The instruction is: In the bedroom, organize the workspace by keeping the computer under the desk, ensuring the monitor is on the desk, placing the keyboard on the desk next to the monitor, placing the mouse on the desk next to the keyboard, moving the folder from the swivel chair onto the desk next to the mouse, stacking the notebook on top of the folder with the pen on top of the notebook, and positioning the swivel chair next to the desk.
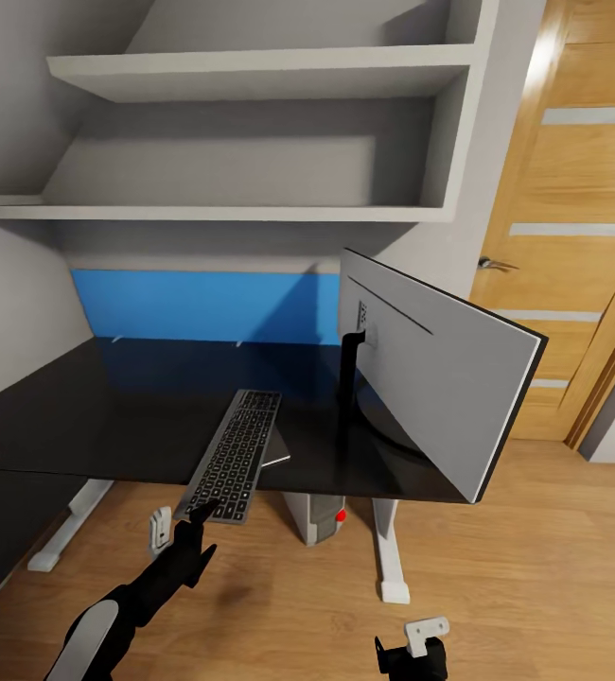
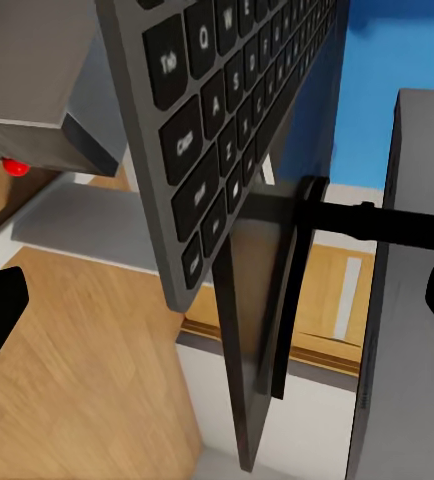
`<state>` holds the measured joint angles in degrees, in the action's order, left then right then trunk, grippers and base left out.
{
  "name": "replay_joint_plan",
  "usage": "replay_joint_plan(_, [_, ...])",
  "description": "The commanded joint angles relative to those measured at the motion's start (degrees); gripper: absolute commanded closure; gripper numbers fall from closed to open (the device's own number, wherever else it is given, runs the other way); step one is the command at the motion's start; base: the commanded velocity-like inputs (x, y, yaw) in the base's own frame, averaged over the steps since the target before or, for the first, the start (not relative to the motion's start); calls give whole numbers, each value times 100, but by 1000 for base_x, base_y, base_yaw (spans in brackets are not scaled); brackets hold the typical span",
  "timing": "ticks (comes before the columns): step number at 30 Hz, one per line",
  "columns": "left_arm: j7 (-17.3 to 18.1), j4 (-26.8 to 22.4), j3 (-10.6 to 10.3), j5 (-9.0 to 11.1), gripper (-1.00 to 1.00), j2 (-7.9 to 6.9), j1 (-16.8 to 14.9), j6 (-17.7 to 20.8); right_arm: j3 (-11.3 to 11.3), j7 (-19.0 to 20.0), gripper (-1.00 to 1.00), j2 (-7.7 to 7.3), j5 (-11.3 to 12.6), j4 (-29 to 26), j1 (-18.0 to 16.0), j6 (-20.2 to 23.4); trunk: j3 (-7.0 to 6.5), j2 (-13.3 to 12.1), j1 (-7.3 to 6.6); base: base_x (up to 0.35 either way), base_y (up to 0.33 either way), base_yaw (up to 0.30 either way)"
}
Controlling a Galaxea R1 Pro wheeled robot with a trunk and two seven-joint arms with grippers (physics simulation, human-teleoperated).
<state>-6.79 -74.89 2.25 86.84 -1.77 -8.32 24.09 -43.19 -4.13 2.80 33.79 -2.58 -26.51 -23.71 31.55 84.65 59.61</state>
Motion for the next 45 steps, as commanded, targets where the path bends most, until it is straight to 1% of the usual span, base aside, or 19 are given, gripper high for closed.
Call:
replay_joint_plan(1, [-50,-8,8,61,-100,1,-3,26,-49,-36,-100,2,17,2,-3,-10,6,3,0,0,0,0])
replay_joint_plan(12, [-54,-10,-13,53,-100,1,-3,20,-49,-36,-100,2,20,2,-3,-10,6,3,0,0,0,0])
replay_joint_plan(24, [-58,-9,-26,44,-100,-7,-3,17,-49,-36,-100,2,21,3,-3,-10,221,484,263,0,0,0])
replay_joint_plan(45, [-45,-10,-38,52,-100,-8,-3,24,-50,-36,-100,22,23,3,-3,-10,221,484,263,0,0,0])
